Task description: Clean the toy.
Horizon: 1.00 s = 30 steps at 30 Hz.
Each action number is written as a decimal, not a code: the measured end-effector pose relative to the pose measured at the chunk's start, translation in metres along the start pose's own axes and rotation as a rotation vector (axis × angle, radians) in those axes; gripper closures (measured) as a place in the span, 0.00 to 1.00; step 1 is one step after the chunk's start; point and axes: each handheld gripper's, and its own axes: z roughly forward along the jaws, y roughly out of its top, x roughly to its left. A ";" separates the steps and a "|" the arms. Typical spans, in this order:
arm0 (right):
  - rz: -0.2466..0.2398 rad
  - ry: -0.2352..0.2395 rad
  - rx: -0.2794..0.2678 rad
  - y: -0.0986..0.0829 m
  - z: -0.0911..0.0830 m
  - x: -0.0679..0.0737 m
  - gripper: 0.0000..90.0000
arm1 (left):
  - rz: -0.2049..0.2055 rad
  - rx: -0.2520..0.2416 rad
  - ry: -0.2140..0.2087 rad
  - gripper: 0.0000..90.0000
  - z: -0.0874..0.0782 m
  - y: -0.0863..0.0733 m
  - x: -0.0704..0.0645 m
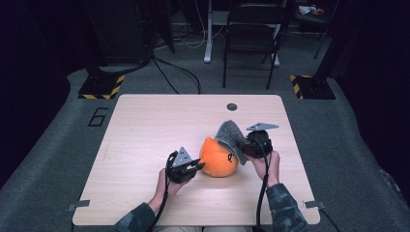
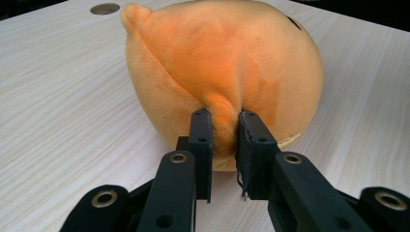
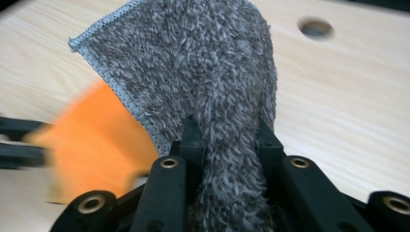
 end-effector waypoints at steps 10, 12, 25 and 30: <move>-0.104 0.096 -0.028 0.007 0.009 0.049 0.80 | 0.015 0.002 0.003 0.86 0.000 0.001 -0.002; -0.127 0.059 0.028 0.001 0.020 0.047 0.80 | 0.017 0.009 -0.006 0.86 -0.001 0.001 -0.002; -0.156 -0.016 0.087 -0.005 0.028 0.040 0.80 | 0.010 0.012 -0.010 0.86 0.000 0.000 -0.001; -0.147 -0.028 0.101 -0.006 0.028 0.034 0.80 | 0.012 0.010 -0.011 0.86 0.001 0.000 -0.002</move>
